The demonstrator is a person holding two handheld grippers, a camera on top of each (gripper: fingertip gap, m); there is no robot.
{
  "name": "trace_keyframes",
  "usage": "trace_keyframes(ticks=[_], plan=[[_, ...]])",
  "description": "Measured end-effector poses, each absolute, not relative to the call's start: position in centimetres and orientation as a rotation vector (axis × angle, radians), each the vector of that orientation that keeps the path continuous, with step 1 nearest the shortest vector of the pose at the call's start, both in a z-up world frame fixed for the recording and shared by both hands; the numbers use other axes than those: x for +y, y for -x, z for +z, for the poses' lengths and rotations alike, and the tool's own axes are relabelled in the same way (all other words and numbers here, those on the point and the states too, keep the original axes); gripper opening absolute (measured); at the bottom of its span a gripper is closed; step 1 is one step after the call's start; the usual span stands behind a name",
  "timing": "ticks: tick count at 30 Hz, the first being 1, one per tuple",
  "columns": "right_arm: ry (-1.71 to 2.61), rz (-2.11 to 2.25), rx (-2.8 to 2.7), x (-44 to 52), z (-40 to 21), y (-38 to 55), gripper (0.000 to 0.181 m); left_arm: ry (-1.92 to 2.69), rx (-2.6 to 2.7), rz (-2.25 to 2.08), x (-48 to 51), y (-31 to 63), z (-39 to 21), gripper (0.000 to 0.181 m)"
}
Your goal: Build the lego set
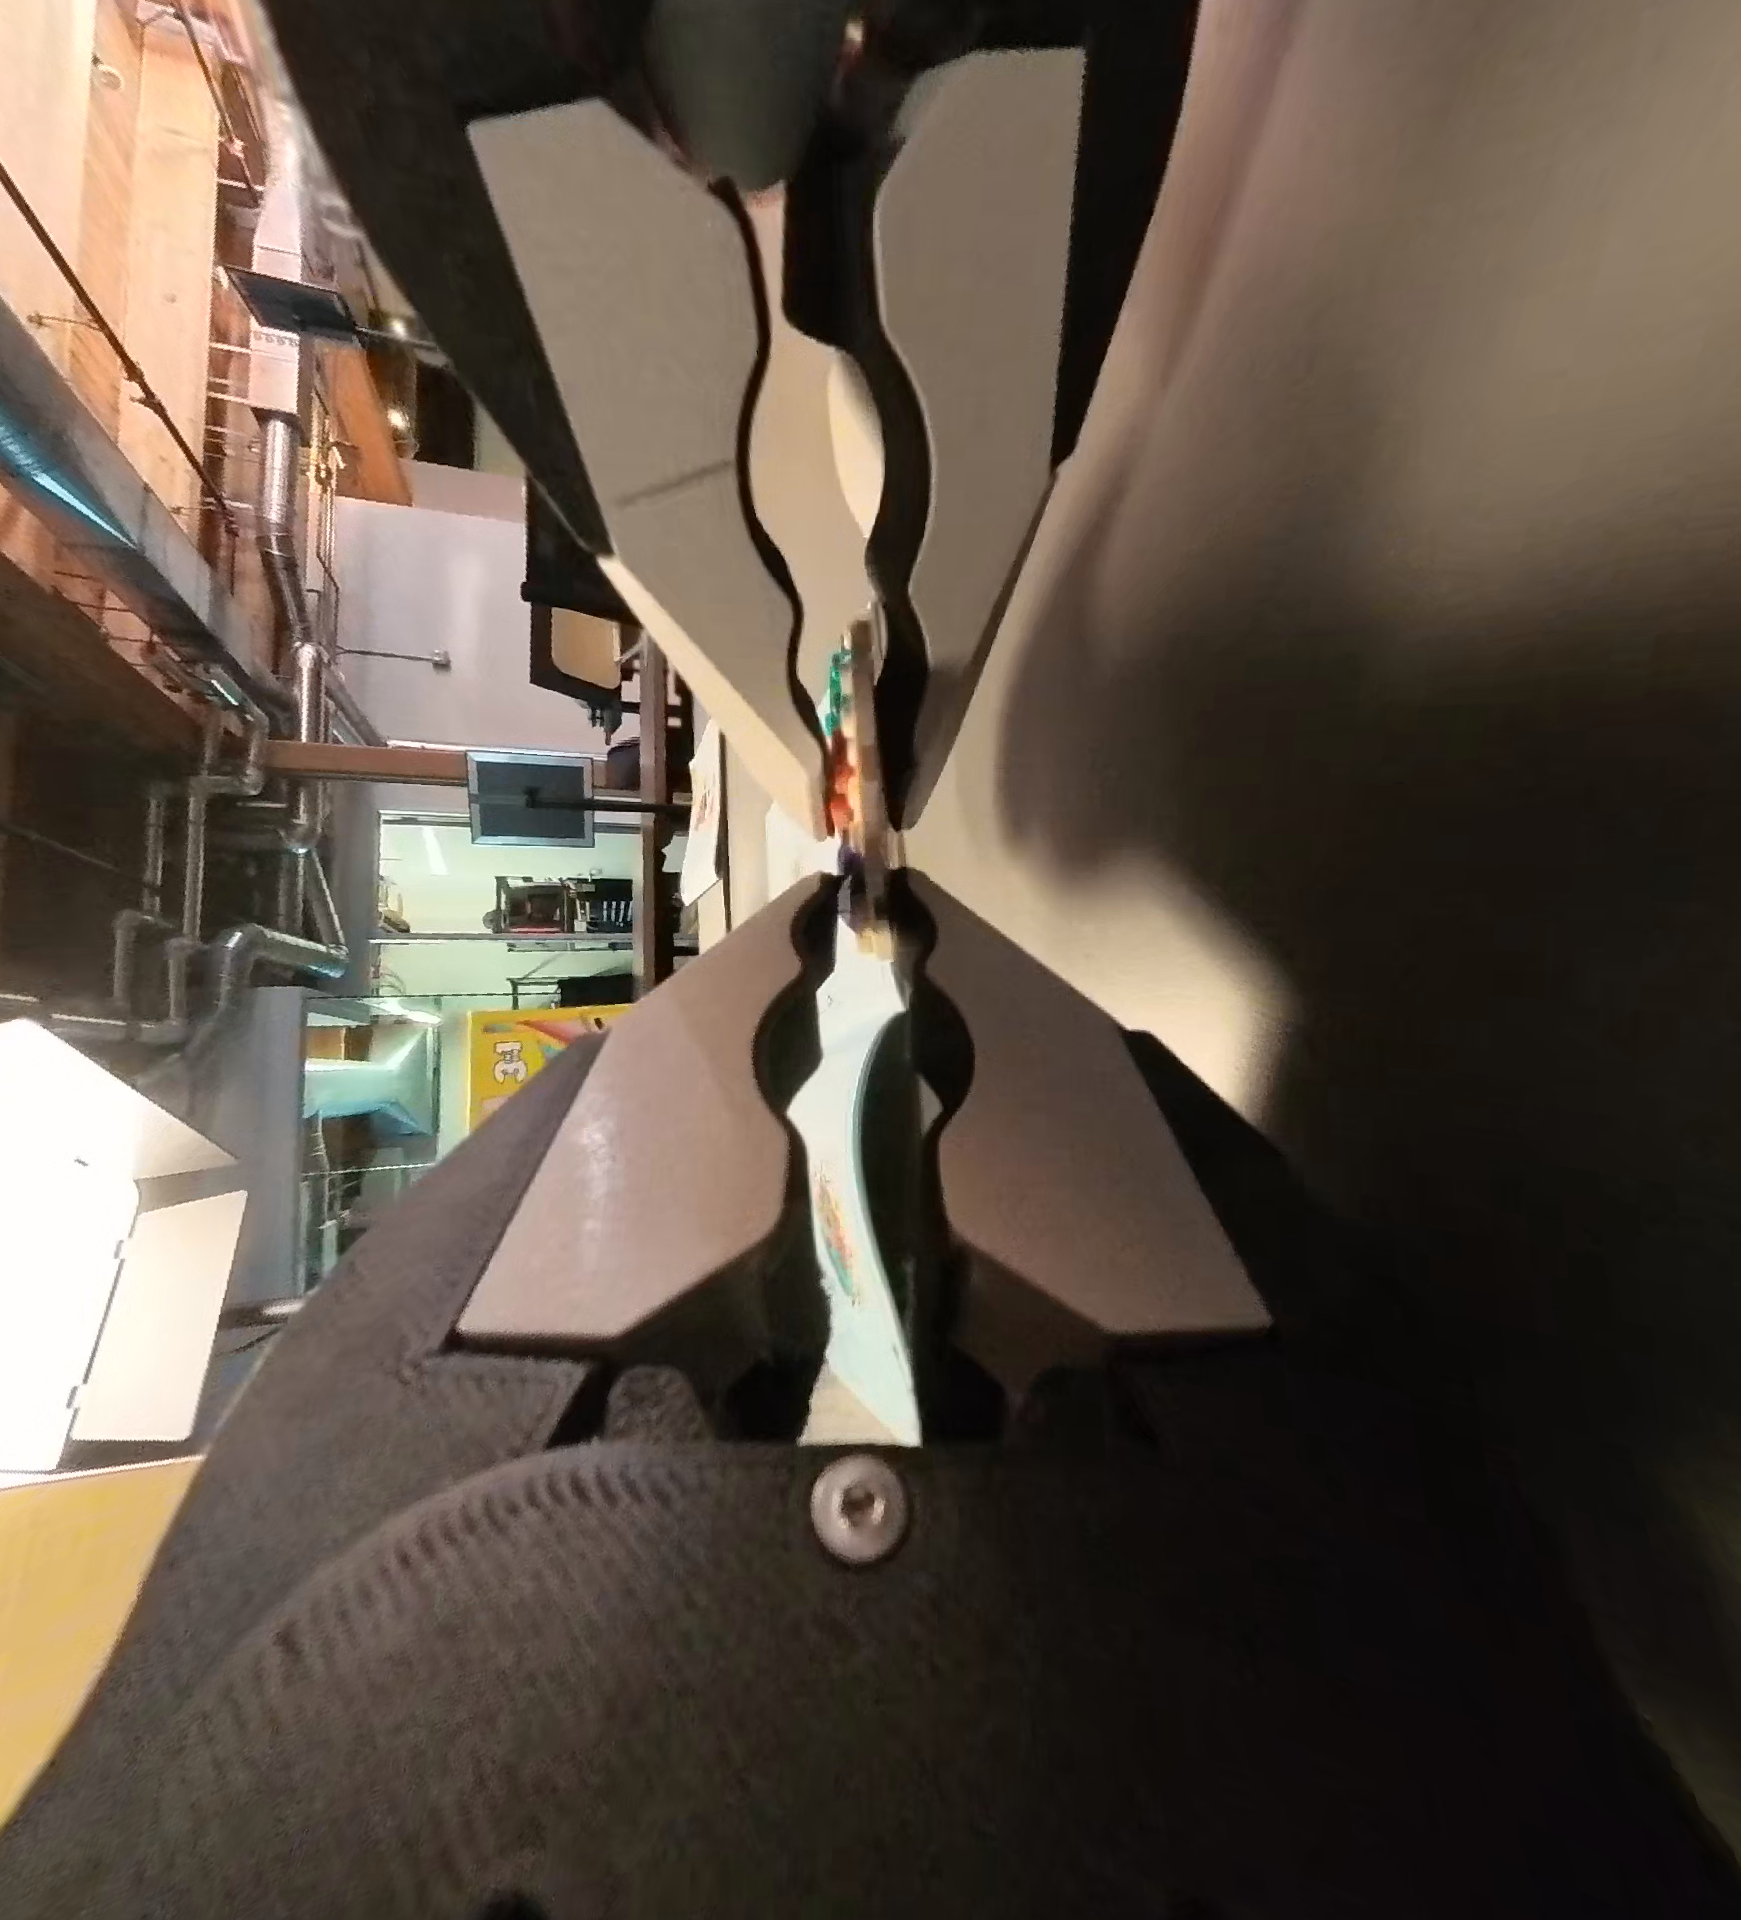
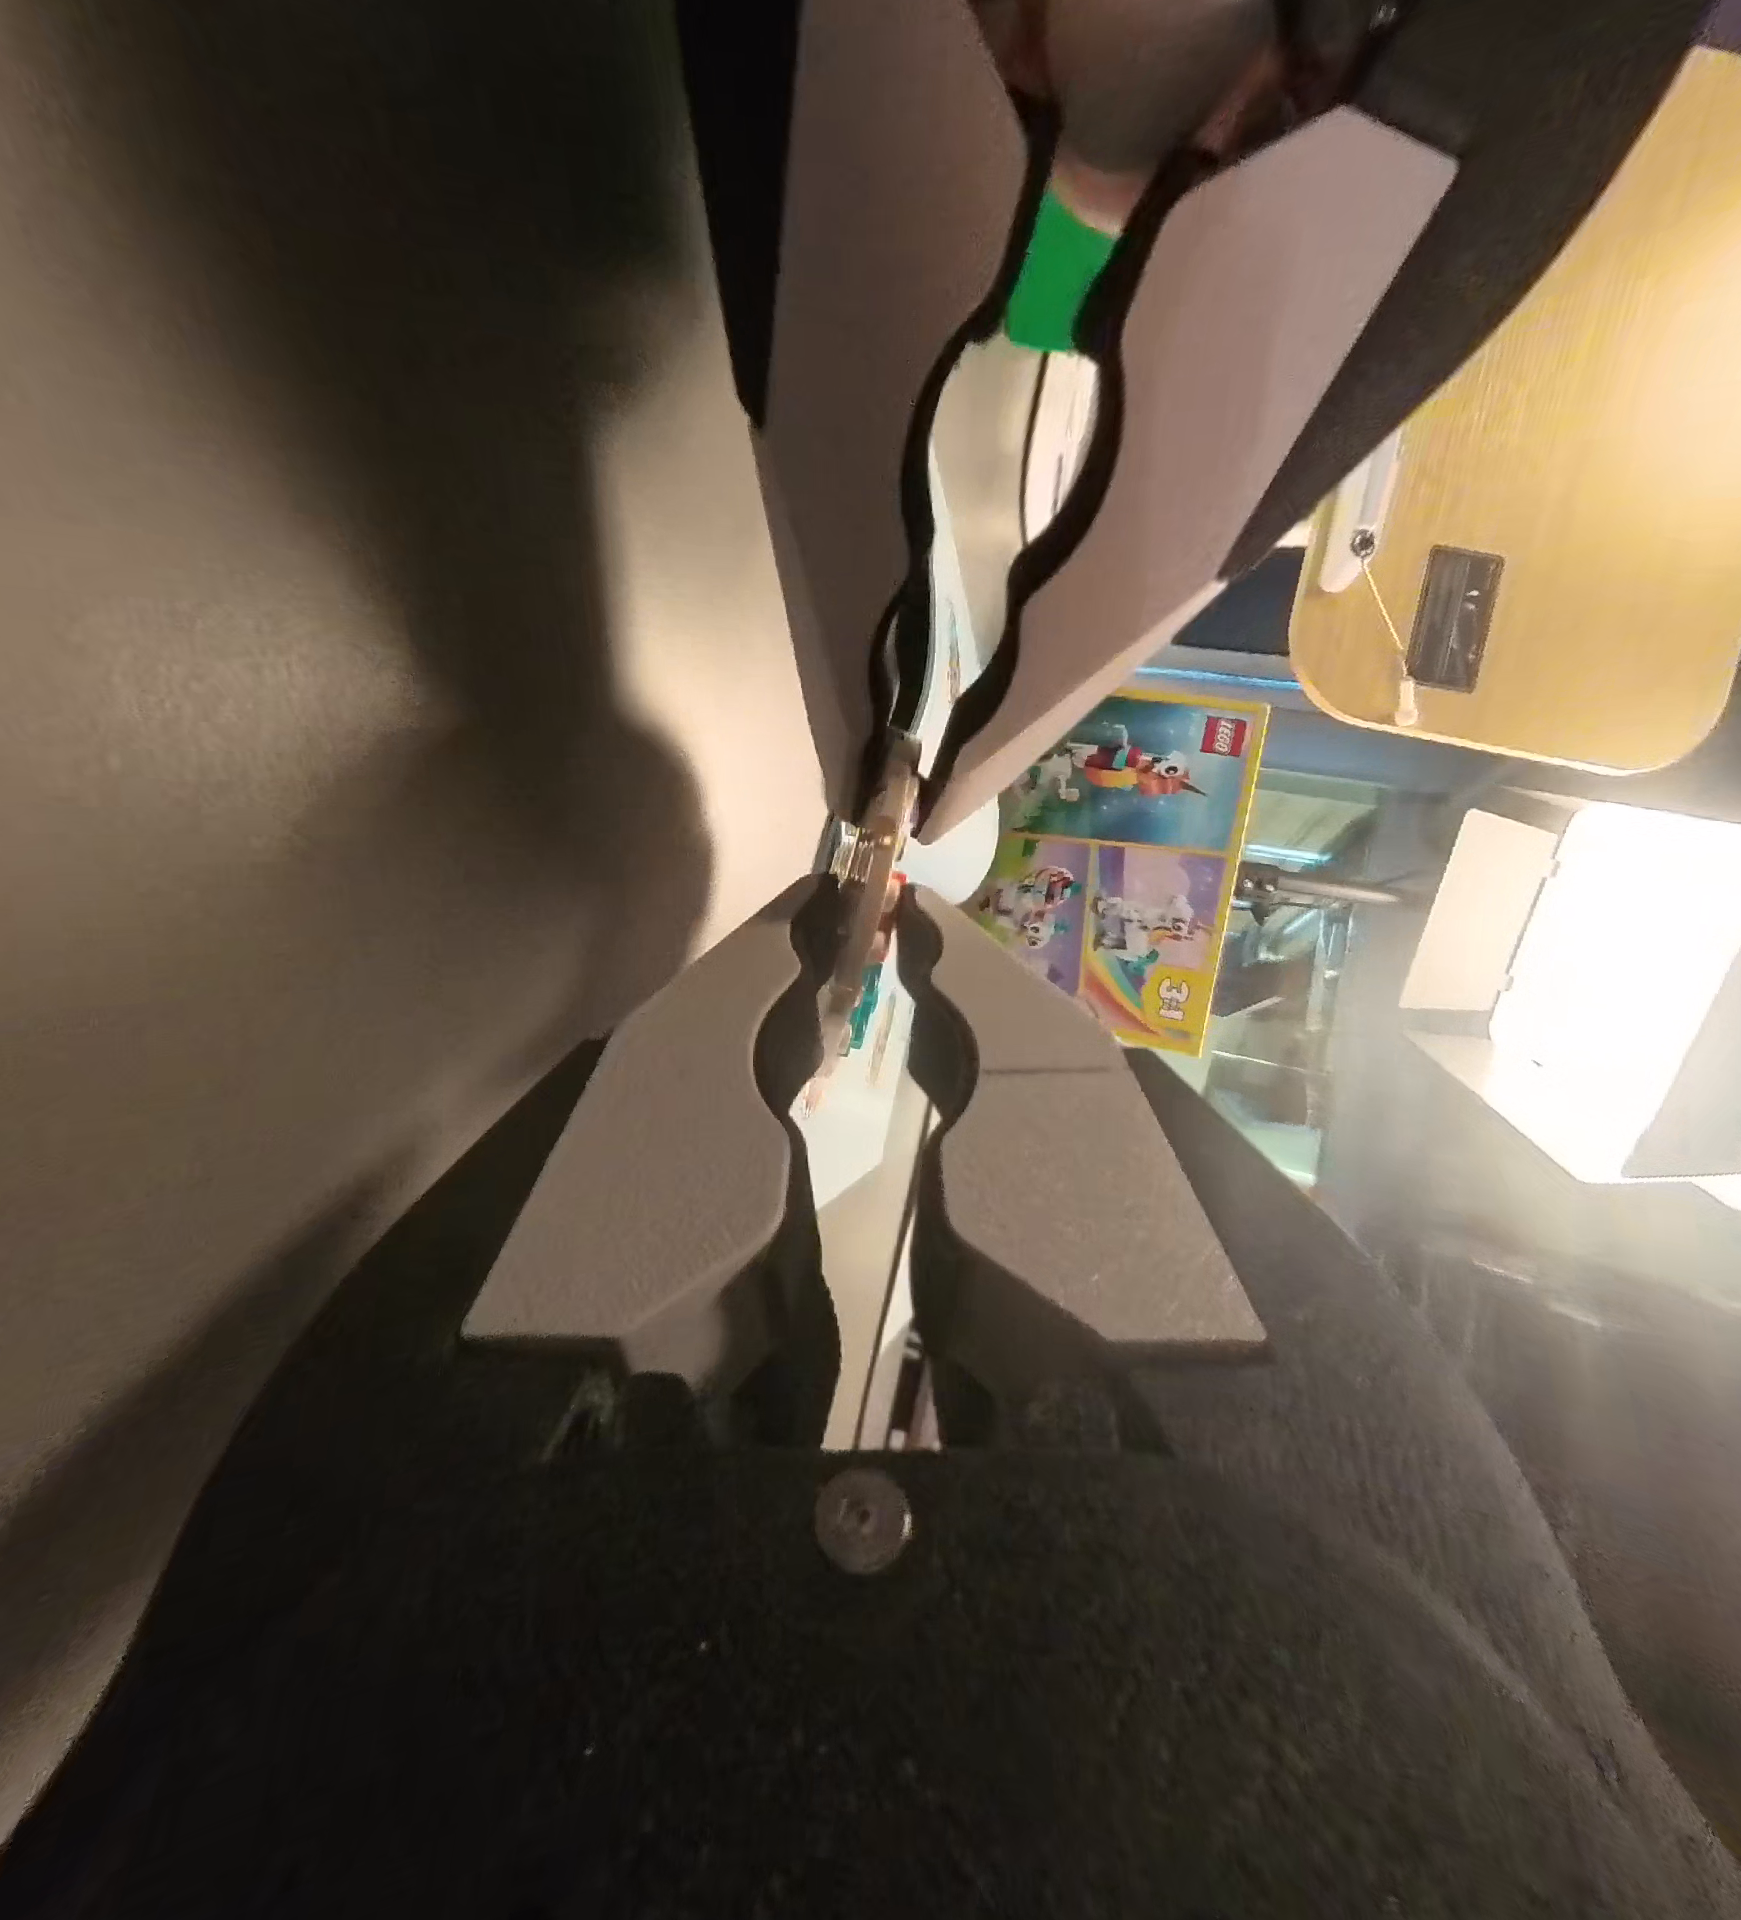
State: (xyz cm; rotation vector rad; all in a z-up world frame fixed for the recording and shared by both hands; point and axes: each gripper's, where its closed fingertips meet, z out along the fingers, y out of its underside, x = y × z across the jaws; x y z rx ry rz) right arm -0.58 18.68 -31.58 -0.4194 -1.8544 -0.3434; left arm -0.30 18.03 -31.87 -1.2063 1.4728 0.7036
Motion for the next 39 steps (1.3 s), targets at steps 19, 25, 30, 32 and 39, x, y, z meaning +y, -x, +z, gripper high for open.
trace_keyframes(ticks=[19, 25, 30, 32, 39], plan=[[0.628, 0.069, -1.85, 18.3, -30.8, -0.2, 0.008, 1.33, 1.406, 0.467, 18.0, 0.3, -31.4, 0.009], [0.632, 0.091, -1.869, 18.3, -31.2, -0.3, 0.008, 1.335, 1.416, 0.454, 18.0, 0.2, -31.7, 0.009], [0.703, 0.19, -1.867, 18.2, -31.3, 0.0, 0.036, 1.3, 1.461, 0.493, 17.8, 0.1, -32.0, 0.009], [0.685, 0.173, -1.884, 18.0, -31.7, -0.1, 0.028, 1.291, 1.47, 0.491, 17.7, -0.2, -32.1, 0.009], [0.682, 0.124, -1.896, 17.8, -31.5, 0.0, 0.009, 1.242, 1.485, 0.527, 17.3, -0.4, -31.6, 0.009]])
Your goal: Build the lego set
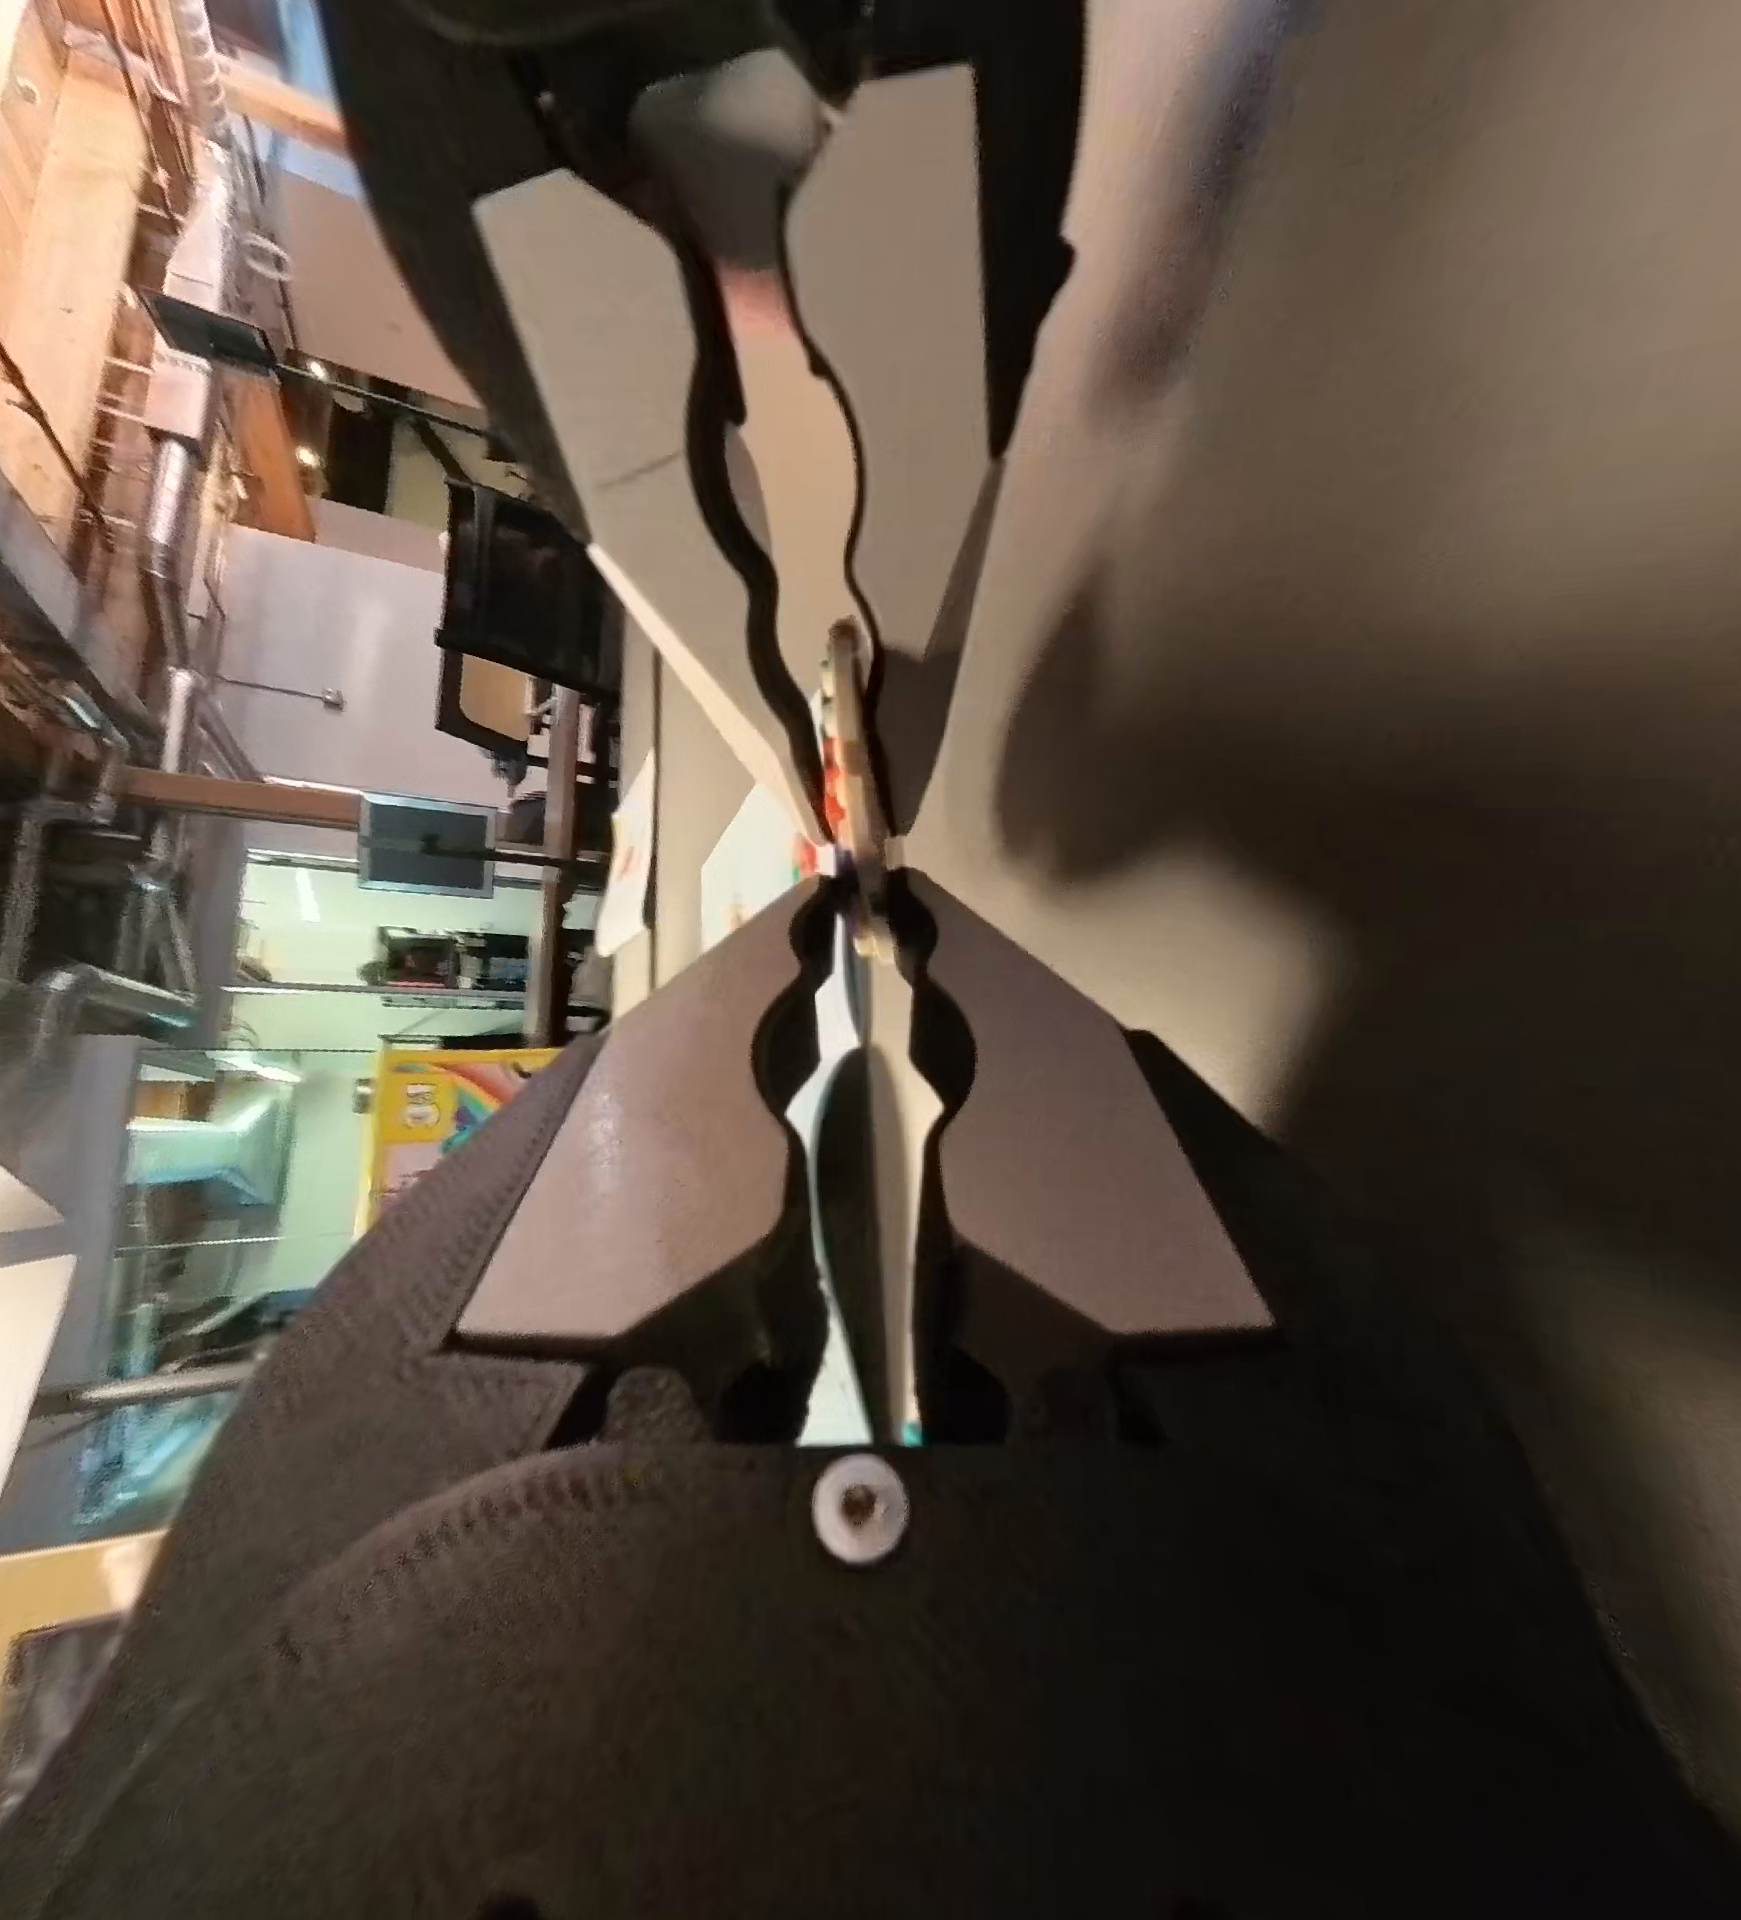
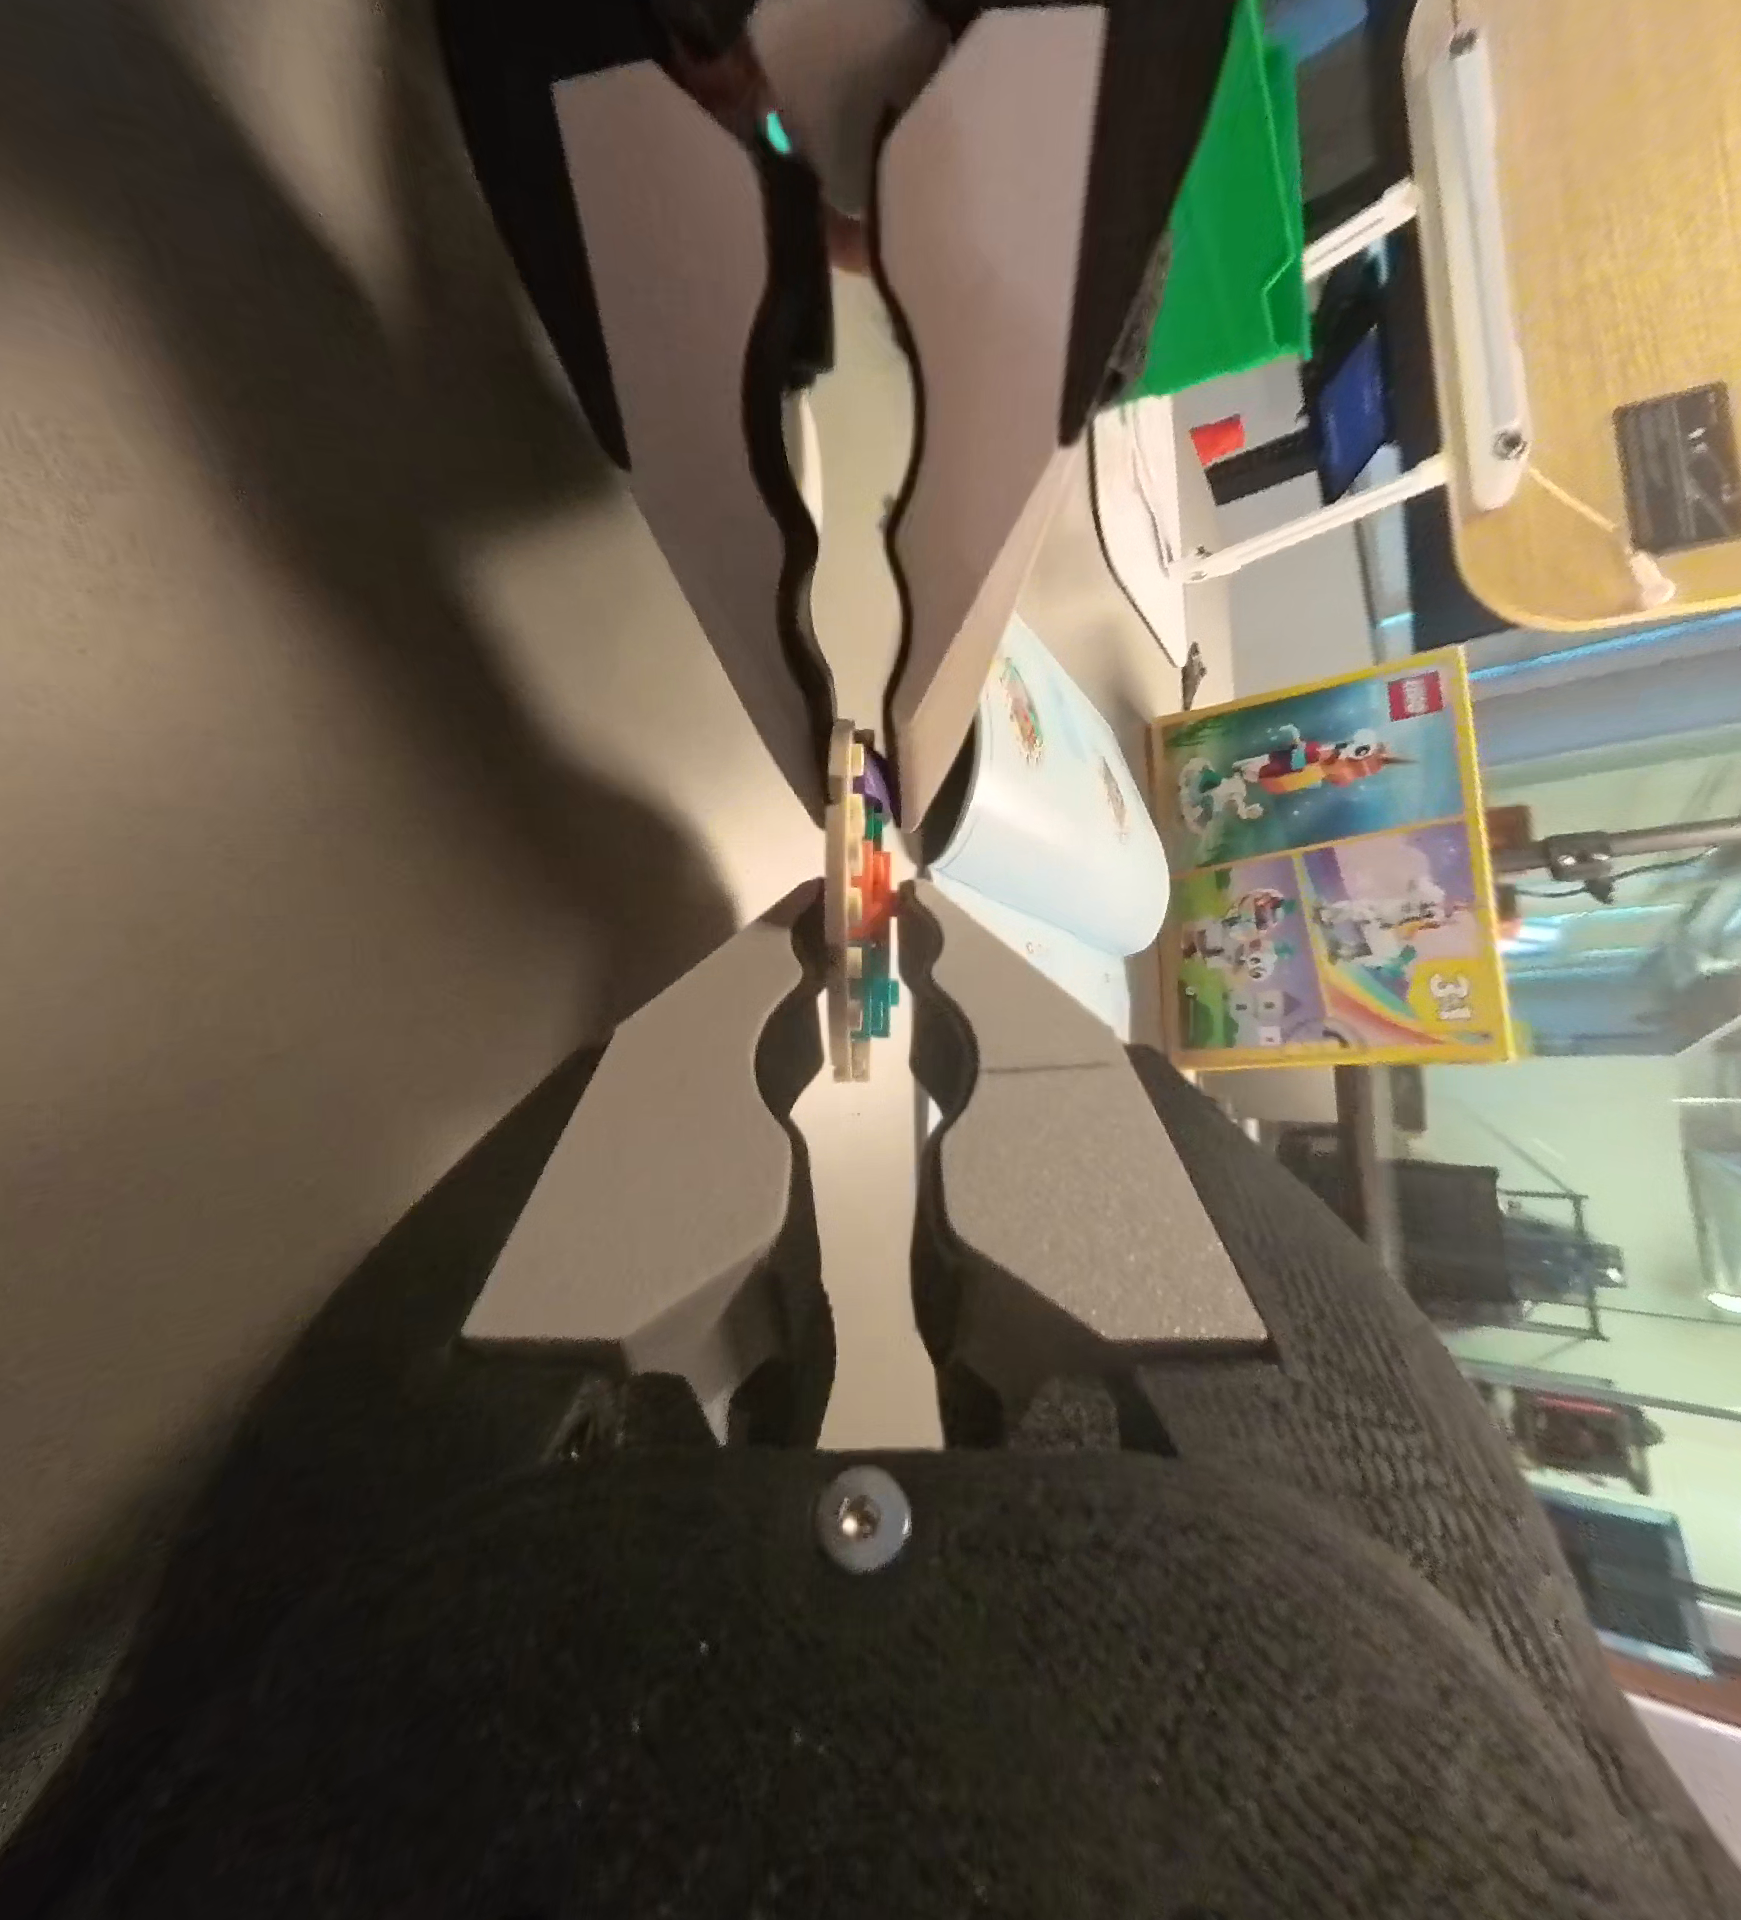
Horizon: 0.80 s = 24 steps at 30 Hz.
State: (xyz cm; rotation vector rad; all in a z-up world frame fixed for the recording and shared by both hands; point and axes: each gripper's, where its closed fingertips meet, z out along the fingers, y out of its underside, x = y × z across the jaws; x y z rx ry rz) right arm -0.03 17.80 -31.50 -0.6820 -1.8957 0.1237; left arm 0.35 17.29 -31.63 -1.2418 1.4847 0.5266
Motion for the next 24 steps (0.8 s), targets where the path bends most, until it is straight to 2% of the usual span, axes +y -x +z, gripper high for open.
trace_keyframes(ticks=[8, 9, 11, 13, 19, 22, 24], plan=[[0.581, 0.044, -1.867, 18.0, -31.3, 0.2, 0.012, 1.175, 1.491, 0.639, 17.7, -0.1, -31.2, 0.009], [0.59, 0.087, -1.849, 18.0, -31.0, 0.2, 0.017, 1.168, 1.48, 0.666, 17.8, 0.3, -30.9, 0.009], [0.68, 0.194, -1.821, 18.5, -30.7, -0.1, 0.057, 1.152, 1.482, 0.73, 18.1, 1.1, -30.8, 0.009], [0.782, 0.354, -1.771, 19.1, -29.9, -0.6, 0.066, 1.148, 1.478, 0.735, 18.2, 1.5, -30.8, 0.009], [0.921, 0.731, -1.6, 20.1, -27.3, -1.9, 0.073, 1.142, 1.432, 0.662, 17.6, 0.8, -30.0, 0.009], [0.987, 0.952, -1.714, 18.0, -28.3, -2.2, 0.06, 1.102, 1.438, 0.665, 17.1, 0.3, -29.8, 0.009], [1.096, 1.2, -1.737, 16.5, -28.1, -2.1, 0.068, 1.053, 1.431, 0.689, 17.0, 0.1, -29.5, 0.009]])
